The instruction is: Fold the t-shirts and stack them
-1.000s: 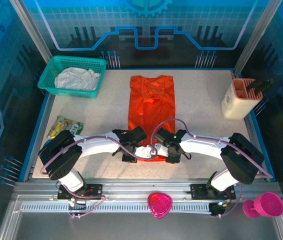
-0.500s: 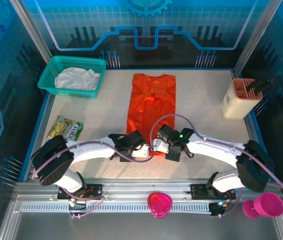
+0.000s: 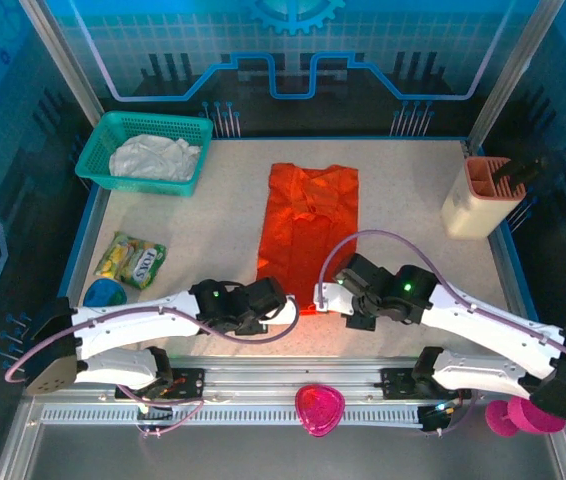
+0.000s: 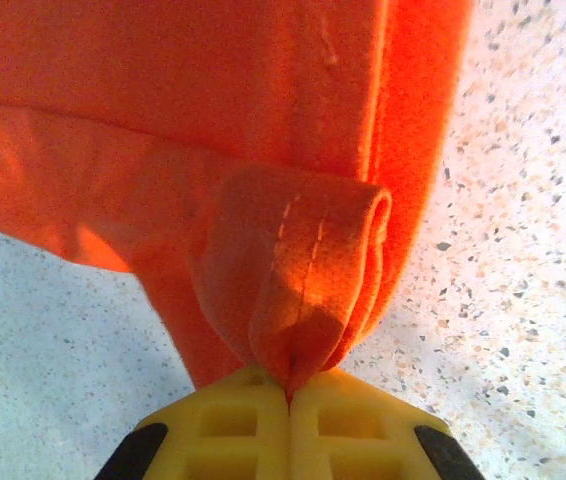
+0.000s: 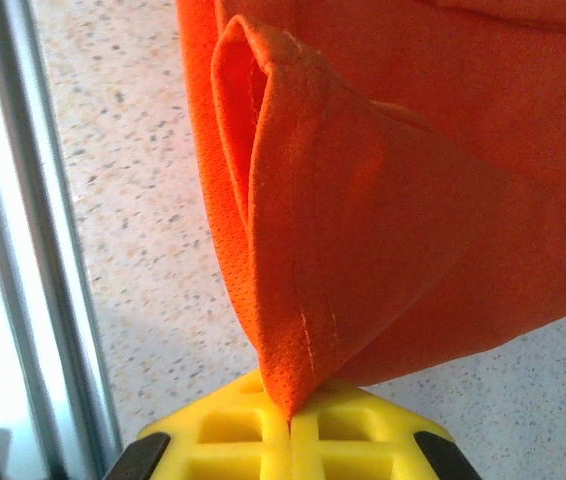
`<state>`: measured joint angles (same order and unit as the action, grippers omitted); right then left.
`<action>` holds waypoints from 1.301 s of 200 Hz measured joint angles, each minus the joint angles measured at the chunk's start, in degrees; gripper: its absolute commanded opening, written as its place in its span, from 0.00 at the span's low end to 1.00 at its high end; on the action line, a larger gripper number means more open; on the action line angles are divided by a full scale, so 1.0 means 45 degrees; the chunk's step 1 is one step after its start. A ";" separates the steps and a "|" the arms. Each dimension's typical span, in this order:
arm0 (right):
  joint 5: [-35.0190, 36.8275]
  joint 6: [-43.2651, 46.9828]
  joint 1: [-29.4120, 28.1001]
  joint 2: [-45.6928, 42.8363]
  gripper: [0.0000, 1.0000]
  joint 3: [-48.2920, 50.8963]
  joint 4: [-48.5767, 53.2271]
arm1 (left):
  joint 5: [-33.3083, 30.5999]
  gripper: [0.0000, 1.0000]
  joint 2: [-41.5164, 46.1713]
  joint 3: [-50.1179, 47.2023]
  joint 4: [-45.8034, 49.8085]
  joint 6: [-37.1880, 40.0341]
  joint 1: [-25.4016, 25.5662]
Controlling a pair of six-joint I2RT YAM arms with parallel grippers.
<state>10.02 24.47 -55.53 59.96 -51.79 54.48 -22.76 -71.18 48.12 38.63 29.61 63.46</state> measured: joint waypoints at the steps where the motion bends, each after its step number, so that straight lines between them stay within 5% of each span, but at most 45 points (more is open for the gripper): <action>1: 0.0005 -0.0005 0.0000 -0.0005 0.00 -0.0010 0.0015 | -0.0010 0.00 0.0000 0.0029 0.0029 -0.0015 0.0010; 61: 0.0112 0.0049 0.1146 0.0102 0.00 -0.0170 -0.0044 | -0.0942 0.00 -0.0170 0.1564 0.0675 0.0117 -0.0189; 117: 0.0102 0.0495 0.3881 0.1797 0.00 -0.1243 -0.1273 | -0.0675 0.00 -0.1467 0.2531 -0.0869 0.1972 -0.2390; 260: 0.0000 0.1292 0.6280 0.6625 0.00 -0.3803 -0.2215 | 0.0845 0.00 -0.6509 0.4935 -0.3240 0.4532 -0.5654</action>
<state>10.02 30.28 -27.27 89.78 -68.90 44.51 -18.96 -100.47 70.32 24.05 50.00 38.02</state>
